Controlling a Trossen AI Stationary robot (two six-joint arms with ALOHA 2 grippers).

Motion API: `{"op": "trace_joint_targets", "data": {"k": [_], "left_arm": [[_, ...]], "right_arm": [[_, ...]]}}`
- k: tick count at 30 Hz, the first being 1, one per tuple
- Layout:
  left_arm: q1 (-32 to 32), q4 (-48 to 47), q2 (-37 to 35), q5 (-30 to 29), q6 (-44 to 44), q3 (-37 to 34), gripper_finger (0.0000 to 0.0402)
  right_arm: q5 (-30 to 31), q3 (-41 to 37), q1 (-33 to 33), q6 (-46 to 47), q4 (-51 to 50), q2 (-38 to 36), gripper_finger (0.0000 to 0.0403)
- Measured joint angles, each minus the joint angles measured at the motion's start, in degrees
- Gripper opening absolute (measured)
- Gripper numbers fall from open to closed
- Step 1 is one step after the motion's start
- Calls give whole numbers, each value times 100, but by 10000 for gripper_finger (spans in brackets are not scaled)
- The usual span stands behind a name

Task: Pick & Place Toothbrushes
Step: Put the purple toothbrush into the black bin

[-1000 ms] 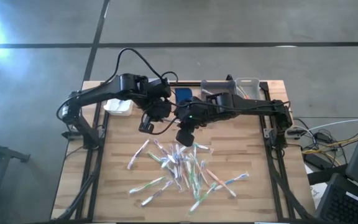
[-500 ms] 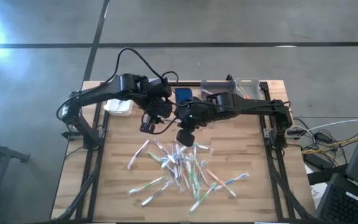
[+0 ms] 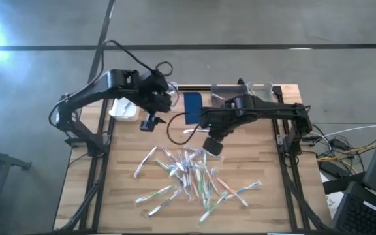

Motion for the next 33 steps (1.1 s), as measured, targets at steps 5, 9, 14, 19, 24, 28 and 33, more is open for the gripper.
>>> {"op": "trace_joint_targets", "data": {"k": [5, 9, 14, 19, 24, 28, 33], "left_arm": [[299, -47, -201, 1, -322, 0, 254], [497, 27, -406, 2, -641, 0, 254], [662, 264, -577, -1, -1132, -2, 253], [840, 687, -739, -46, -1581, -2, 252], [934, 1252, -808, -203, -1877, -2, 252], [941, 1696, -844, -536, -1913, -2, 252], [941, 2085, -866, -951, -2049, -2, 252]], "right_arm": [[367, -664, -18, -1, -92, -627, 11], [623, -1657, -151, 53, 281, -1481, 11], [710, -3174, -529, -22, 1568, -2695, 11], [714, -4612, -1081, -400, 2452, -3791, 11], [680, -5892, -1670, -989, 3323, -4737, 11], [126, -6836, -2309, -1553, 4056, -5374, 11], [-816, -7762, -3369, -2100, 4728, -5807, 11]]}}
